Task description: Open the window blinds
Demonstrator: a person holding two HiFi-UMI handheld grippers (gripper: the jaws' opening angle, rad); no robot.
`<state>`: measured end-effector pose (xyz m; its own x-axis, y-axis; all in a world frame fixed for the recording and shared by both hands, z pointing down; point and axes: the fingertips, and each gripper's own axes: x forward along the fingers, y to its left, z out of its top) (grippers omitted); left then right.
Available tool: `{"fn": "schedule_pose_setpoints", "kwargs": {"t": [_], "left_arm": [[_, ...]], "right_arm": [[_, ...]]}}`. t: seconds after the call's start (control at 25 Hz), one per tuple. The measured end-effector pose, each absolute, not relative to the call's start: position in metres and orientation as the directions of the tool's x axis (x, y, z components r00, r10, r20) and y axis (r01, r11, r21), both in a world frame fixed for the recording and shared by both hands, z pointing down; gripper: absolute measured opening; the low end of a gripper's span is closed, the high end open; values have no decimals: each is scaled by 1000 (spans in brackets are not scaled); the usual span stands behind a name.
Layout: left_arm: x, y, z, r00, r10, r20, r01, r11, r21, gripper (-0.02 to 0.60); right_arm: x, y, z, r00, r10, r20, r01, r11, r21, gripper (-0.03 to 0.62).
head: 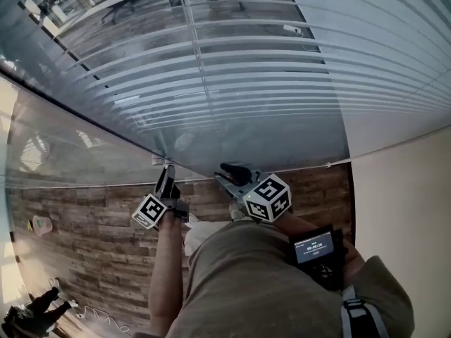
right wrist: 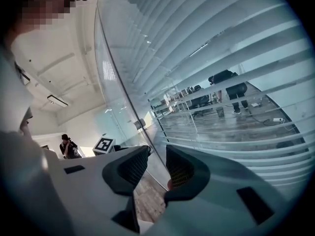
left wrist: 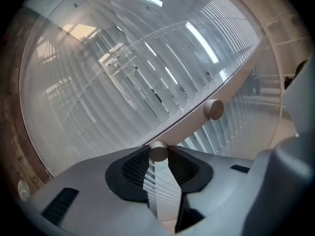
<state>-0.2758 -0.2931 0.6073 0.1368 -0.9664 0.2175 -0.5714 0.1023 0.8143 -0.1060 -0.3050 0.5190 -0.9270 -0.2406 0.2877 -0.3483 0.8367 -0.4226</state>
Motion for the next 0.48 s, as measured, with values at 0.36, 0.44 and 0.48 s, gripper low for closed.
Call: {"fn": "schedule_pose_setpoints", "kwargs": {"t": [0.36, 0.44, 0.48], "left_arm": [[-286, -296, 593, 118, -961, 249, -659, 112, 743, 137], [-282, -292, 586, 100, -956, 277, -753, 110, 649, 171], [-280, -290, 579, 90, -954, 285, -800, 101, 592, 180]], "right_arm": [[-115, -309, 509, -926, -239, 293, -350, 835, -425, 109], [-112, -309, 510, -924, -240, 297, -352, 834, -424, 109], [-111, -309, 510, -924, -241, 297, -354, 834, -424, 109]]}}
